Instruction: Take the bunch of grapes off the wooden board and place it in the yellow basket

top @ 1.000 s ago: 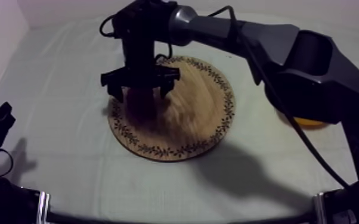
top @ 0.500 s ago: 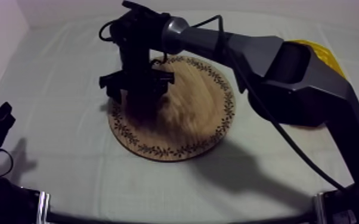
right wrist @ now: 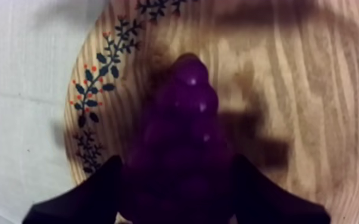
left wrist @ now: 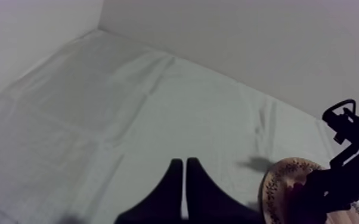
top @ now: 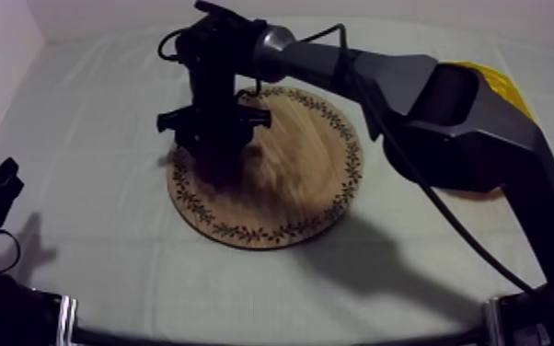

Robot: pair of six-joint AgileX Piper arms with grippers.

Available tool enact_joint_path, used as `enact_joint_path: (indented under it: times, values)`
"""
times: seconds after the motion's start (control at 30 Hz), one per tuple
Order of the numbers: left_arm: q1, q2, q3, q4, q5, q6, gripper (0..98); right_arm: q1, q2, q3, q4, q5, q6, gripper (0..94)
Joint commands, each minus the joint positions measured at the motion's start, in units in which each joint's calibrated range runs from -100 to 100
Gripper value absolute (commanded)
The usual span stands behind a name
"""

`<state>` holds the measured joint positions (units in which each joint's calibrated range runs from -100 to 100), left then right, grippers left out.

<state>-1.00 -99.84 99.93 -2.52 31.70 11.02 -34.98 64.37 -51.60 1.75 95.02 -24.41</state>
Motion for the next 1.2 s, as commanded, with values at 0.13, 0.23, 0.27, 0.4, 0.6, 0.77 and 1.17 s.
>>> enact_joint_path:
  times: [0.13, 0.23, 0.27, 0.4, 0.6, 0.77, 1.17]
  values:
    - [0.02, 0.02, -0.04, 0.01, -0.01, -0.01, 0.0, -0.15, -1.43, 3.47, 0.25, -0.69, 0.14, 29.3]
    - [0.02, 0.02, -0.04, 0.01, -0.01, -0.01, 0.0, -0.23, -3.4, 5.07, 0.25, -1.04, 0.34, 29.2]
    - [0.02, 0.02, -0.04, 0.01, -0.01, -0.01, 0.0, -0.26, -4.27, 5.6, 0.24, -1.12, 0.42, 29.2]
    - [0.02, 0.02, -0.04, 0.01, -0.01, -0.01, 0.0, -0.19, -8.72, 7.51, 0.01, -1.24, 0.95, 29.3]
    - [0.02, 0.02, -0.04, 0.01, -0.01, -0.01, 0.0, 0.09, -16.73, 9.28, -0.01, -0.31, 2.21, 30.2]
    - [0.02, 0.02, -0.04, 0.01, -0.01, -0.01, 0.0, 0.38, -23.3, 10.04, 0.44, 0.79, 3.22, 30.3]
    - [0.02, 0.02, -0.04, 0.01, -0.01, -0.01, 0.0, 1.0, -35.14, 15.59, 1.26, 1.42, 4.48, 30.3]
